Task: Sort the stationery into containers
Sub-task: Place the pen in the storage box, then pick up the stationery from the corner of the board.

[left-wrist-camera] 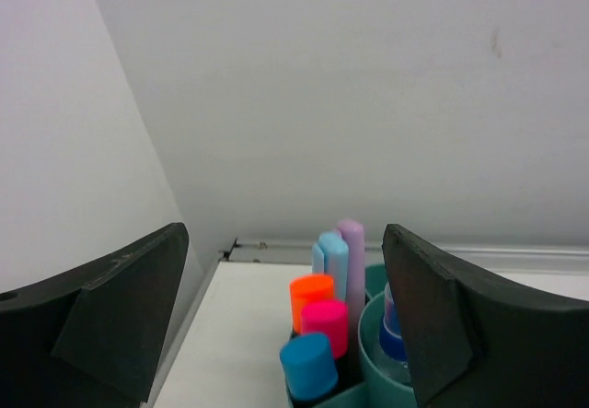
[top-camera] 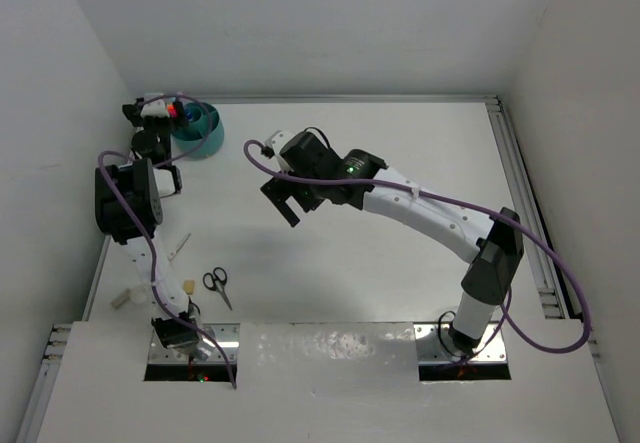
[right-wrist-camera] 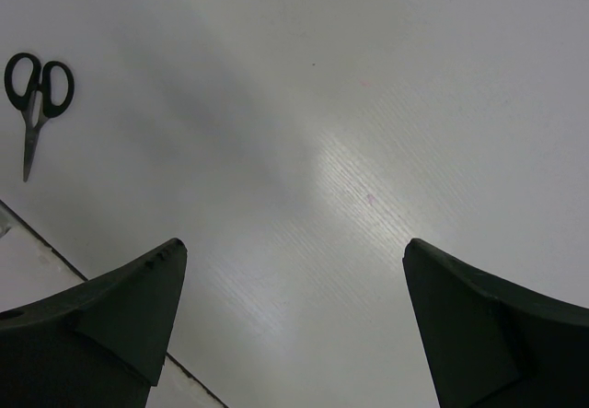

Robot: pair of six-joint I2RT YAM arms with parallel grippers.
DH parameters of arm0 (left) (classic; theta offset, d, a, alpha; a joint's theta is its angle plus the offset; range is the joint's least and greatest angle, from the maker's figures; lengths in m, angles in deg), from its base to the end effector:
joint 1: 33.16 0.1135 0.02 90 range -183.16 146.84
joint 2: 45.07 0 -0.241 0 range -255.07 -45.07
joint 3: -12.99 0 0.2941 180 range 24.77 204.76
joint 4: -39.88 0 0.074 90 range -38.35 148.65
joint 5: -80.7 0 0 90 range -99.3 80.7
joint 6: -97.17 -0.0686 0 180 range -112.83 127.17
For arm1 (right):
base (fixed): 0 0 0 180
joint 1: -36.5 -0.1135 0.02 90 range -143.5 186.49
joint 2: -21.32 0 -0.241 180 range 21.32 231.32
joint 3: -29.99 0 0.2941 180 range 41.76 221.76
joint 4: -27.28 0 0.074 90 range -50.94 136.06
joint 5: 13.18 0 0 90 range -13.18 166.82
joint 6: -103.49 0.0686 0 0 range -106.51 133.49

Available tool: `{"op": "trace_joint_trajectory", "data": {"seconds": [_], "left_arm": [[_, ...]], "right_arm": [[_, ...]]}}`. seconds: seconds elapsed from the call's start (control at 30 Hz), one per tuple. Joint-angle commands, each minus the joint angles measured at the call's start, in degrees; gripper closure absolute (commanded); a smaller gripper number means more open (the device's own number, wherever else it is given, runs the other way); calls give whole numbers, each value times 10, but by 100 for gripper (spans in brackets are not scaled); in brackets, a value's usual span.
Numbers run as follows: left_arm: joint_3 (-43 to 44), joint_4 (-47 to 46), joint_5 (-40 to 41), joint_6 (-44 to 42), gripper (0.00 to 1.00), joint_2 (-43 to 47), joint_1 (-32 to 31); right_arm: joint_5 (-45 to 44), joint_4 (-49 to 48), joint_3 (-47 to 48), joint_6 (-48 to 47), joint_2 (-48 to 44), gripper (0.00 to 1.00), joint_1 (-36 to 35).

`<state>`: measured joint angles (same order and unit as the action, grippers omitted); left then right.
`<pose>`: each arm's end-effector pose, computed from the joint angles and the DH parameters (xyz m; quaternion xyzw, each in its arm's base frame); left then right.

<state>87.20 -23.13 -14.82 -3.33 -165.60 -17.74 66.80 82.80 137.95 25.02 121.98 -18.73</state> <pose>0.4662 0.1218 0.1493 0.0130 0.5974 0.1517 0.7873 0.2668 0.3633 0.2822 -0.3175 0.8754 0.1273 0.3415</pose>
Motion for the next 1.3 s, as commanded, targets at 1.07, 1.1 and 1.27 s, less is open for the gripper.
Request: {"op": "trace_joint_trajectory", "data": {"seconds": [1.07, 1.1, 1.27], "left_arm": [[285, 1189, -381, -335, 30, 323, 184], [266, 1260, -357, -389, 30, 332, 172], [105, 1304, -264, -464, 33, 412, 125]], "right_arm": [[62, -183, -223, -39, -152, 1, 55], [62, -184, -229, -41, -153, 1, 55], [68, -208, -264, -38, -154, 2, 57]]}}
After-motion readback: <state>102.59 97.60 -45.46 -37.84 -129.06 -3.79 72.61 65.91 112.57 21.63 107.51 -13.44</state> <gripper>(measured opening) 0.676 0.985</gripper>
